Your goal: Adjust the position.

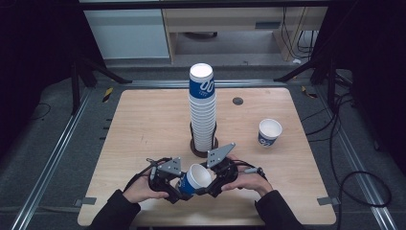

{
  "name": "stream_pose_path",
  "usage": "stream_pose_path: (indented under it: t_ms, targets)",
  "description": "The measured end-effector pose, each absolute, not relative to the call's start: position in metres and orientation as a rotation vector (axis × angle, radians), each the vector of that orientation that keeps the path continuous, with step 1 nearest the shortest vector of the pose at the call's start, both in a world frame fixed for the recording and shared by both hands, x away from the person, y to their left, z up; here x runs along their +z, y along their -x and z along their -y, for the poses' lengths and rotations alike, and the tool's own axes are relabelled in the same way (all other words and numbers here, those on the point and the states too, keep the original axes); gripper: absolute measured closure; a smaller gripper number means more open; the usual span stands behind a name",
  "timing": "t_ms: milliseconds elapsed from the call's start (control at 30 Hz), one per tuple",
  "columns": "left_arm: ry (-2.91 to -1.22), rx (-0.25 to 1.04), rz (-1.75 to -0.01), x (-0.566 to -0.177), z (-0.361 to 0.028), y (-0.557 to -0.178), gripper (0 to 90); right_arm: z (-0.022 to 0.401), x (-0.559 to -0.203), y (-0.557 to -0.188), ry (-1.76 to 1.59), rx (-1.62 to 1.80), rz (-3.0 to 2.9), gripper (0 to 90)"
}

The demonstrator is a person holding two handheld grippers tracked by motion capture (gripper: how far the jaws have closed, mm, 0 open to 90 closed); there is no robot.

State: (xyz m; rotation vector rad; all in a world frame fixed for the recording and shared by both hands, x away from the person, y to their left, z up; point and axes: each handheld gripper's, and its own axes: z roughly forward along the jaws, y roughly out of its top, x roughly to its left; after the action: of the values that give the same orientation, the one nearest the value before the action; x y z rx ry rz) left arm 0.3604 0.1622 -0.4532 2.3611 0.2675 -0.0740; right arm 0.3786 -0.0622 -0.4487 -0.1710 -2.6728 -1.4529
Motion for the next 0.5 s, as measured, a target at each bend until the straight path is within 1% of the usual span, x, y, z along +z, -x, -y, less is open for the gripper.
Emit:
stream_pose_path:
  t_ms: [133, 267, 300, 500]
  targets:
    - [-2.362, -0.062, -0.264, -0.453, -0.163, -0.36, 27.3, 0.062, -0.45, -0.379, 0.175, -1.449, 2.67, 15.0]
    - [-2.328, -0.032, -0.287, -0.451, -0.166, -0.362, 27.4, 0.064, -0.448, -0.381, 0.208, -1.498, 2.679, 11.4]
    - [-2.29, -0.017, -0.309, -0.448, -0.169, -0.363, 27.5, 0.067, -0.445, -0.383, 0.247, -1.539, 2.664, 8.9]
    - [-2.197, 0.032, -0.384, -0.443, -0.18, -0.368, 27.4, 0.078, -0.436, -0.388, 0.346, -1.666, 2.605, 7.5]
